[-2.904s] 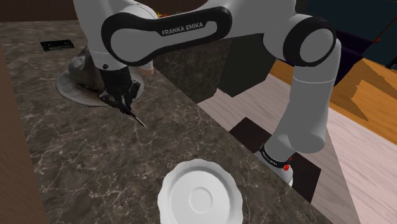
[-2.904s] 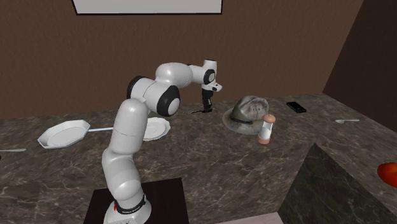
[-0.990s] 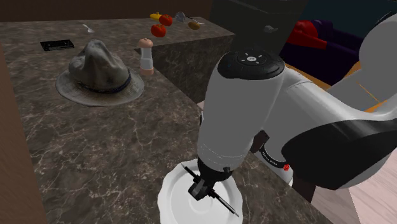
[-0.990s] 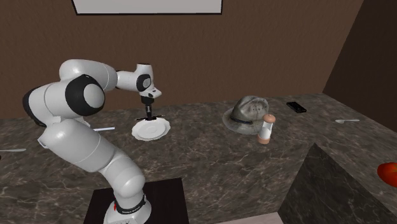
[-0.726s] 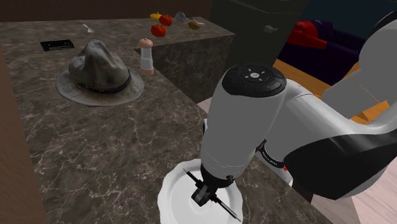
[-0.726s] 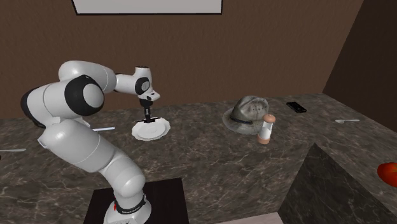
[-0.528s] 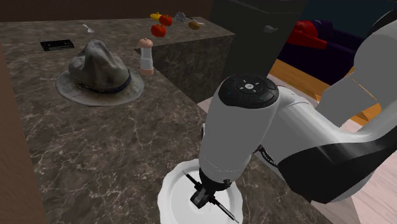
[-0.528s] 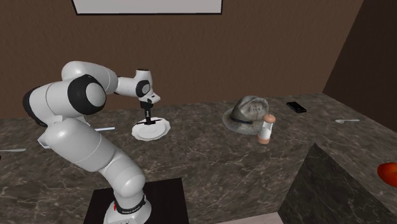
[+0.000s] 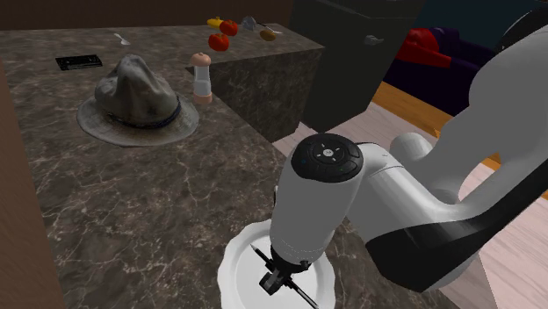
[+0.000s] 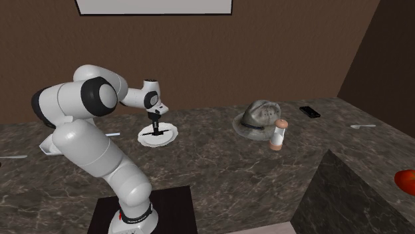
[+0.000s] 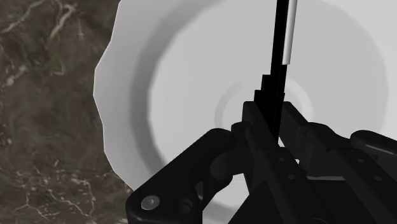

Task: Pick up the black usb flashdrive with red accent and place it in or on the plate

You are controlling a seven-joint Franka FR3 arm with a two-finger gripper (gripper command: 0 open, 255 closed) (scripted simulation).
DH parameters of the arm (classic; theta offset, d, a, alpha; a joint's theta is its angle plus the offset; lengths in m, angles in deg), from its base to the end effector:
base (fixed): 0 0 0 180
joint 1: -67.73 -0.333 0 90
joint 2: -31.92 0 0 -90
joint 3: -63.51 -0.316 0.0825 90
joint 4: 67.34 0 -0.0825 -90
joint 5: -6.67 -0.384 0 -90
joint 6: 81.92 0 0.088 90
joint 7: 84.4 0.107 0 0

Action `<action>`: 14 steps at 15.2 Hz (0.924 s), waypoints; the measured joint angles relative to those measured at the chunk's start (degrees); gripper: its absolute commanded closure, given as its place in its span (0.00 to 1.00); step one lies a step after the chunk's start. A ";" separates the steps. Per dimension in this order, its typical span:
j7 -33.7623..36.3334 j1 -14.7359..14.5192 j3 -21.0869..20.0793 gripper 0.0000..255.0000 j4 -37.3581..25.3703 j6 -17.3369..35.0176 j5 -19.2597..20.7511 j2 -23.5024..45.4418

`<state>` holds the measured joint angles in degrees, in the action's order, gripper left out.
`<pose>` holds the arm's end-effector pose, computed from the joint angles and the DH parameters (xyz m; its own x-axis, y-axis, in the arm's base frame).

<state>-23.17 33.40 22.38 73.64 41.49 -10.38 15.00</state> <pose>0.1015 0.4318 0.3721 0.9965 0.0445 -0.0707 0.0473 -0.9981 0.0383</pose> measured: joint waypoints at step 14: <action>-0.04 0.09 0.12 0.00 -0.39 -0.37 0.10 -0.04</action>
<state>-23.20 33.49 22.50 73.25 41.12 -10.27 14.96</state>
